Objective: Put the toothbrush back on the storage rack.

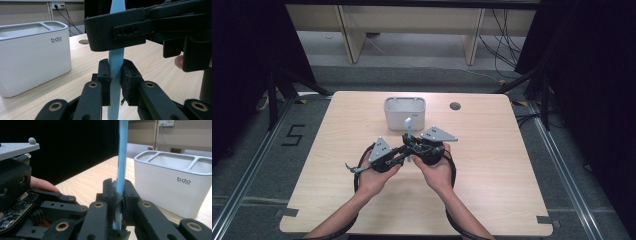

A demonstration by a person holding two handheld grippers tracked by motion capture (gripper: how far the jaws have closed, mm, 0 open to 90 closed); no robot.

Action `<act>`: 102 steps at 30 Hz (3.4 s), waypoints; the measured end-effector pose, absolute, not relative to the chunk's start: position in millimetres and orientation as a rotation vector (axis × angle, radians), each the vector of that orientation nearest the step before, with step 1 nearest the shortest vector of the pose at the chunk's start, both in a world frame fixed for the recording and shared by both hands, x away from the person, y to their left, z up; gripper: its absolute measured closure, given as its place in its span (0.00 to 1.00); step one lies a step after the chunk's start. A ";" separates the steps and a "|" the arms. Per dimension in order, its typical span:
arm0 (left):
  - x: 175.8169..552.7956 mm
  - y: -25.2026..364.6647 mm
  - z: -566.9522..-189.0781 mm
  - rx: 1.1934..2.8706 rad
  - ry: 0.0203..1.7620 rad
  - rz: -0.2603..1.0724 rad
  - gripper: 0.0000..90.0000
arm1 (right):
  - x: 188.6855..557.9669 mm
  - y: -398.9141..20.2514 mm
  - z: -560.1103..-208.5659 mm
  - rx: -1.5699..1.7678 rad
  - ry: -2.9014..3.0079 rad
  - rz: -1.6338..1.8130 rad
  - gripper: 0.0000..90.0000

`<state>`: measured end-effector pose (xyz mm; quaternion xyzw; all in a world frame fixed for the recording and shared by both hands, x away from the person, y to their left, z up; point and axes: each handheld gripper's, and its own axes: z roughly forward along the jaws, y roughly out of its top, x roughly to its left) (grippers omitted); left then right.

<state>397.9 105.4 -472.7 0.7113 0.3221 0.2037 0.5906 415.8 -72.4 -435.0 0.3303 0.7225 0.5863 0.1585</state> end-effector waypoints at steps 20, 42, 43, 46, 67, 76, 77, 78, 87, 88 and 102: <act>412.2 130.2 -475.2 1.607 0.830 0.565 0.87 | 396.3 -122.3 -430.5 0.948 2.014 1.611 0.40; 445.0 150.5 -450.7 1.532 0.836 0.665 0.87 | 376.5 -179.7 -459.6 1.004 2.004 1.418 0.38; 446.9 150.8 -449.9 1.526 0.835 0.669 0.87 | 375.5 -179.9 -462.1 1.019 2.017 1.431 0.38; 451.1 151.3 -447.8 1.520 0.839 0.677 0.87 | 371.6 -183.8 -467.1 1.036 2.014 1.398 0.37; 475.3 152.9 -430.3 1.486 0.825 0.731 0.87 | 360.4 -213.4 -489.0 1.045 1.930 1.345 0.38; 486.4 152.5 -423.2 1.480 0.822 0.759 0.87 | 355.8 -217.0 -494.1 1.073 1.927 1.342 0.38; 487.8 152.7 -422.6 1.479 0.821 0.763 0.87 | 356.2 -217.3 -494.6 1.067 1.925 1.345 0.38; 489.1 152.6 -422.0 1.477 0.823 0.766 0.87 | 356.8 -217.4 -495.5 1.059 1.911 1.345 0.38; 499.5 152.2 -419.3 1.473 0.817 0.788 0.87 | 356.3 -219.2 -496.2 1.061 1.913 1.340 0.38; 500.6 152.1 -418.6 1.469 0.820 0.789 0.87 | 356.5 -218.6 -496.9 1.065 1.908 1.352 0.38; 521.7 153.3 -415.6 1.461 0.843 0.814 0.87 | 354.2 -215.9 -499.0 1.101 1.913 1.376 0.37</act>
